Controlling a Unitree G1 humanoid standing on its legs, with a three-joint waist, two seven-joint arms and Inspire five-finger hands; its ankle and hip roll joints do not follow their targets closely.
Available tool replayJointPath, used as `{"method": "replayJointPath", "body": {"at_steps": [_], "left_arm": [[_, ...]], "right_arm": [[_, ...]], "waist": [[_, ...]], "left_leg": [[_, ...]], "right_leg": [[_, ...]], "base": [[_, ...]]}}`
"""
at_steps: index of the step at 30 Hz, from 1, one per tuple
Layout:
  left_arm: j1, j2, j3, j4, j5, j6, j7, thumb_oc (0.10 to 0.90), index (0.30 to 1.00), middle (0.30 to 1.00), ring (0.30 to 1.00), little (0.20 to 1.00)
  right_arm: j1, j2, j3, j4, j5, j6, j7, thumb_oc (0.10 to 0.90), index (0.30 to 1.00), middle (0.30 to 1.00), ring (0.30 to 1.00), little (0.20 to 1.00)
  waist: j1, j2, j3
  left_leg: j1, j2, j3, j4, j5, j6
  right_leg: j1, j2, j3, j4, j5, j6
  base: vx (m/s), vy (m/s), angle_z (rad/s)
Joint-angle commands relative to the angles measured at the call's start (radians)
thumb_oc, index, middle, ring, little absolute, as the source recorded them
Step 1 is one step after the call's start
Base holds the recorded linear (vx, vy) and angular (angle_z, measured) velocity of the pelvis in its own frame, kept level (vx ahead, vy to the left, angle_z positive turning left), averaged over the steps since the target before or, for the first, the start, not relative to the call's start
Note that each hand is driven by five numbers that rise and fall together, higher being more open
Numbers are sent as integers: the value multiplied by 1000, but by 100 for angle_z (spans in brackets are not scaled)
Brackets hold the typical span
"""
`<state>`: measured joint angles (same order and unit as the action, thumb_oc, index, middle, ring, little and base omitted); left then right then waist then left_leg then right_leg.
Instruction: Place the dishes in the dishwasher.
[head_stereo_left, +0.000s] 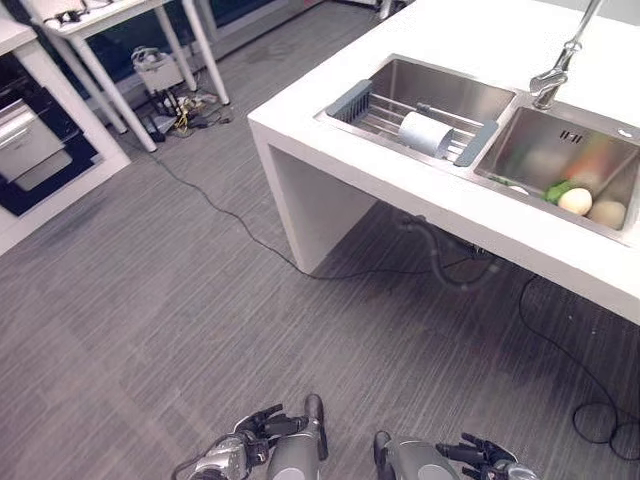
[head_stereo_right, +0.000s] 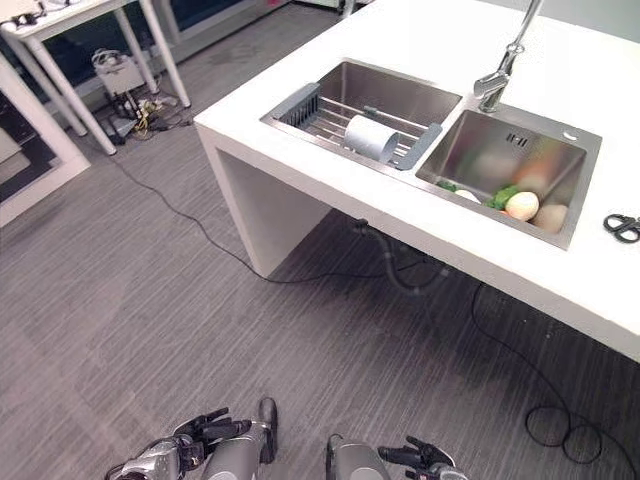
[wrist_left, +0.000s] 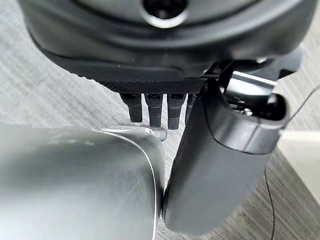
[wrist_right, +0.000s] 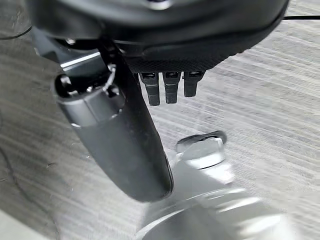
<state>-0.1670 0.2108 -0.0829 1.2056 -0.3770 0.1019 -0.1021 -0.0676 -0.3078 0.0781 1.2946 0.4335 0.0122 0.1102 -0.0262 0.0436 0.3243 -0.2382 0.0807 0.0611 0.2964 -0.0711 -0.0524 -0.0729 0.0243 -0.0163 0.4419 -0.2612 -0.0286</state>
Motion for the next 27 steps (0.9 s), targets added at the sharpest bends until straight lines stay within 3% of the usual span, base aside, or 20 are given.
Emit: {"method": "replayJointPath", "body": {"at_steps": [1,11,27], "left_arm": [[31,34,-104,3,-3,10,-5,800,900,900,900,900],[48,28,-112,24,22,16,-7,800,900,900,900,900],[54,29,-119,29,51,17,-40,800,900,900,900,900]], "right_arm": [[-11,12,-13,-39,1,-47,-20,800,900,900,900,900],[9,24,-21,-35,27,-44,-41,800,900,900,900,900],[28,26,-32,-26,36,-49,-43,800,900,900,900,900]], "waist": [[-11,21,-61],[-15,-1,-85],[-34,-2,-99]], "left_leg": [[31,-93,-8,4,-125,137],[56,-95,3,4,-151,151],[102,-98,-6,4,-180,159]], "right_leg": [[98,-91,-132,-52,99,125],[81,-85,-118,-34,117,138],[45,-78,-115,16,105,136]], "base": [[-3,28,-88],[30,20,-36],[25,3,0]]}}
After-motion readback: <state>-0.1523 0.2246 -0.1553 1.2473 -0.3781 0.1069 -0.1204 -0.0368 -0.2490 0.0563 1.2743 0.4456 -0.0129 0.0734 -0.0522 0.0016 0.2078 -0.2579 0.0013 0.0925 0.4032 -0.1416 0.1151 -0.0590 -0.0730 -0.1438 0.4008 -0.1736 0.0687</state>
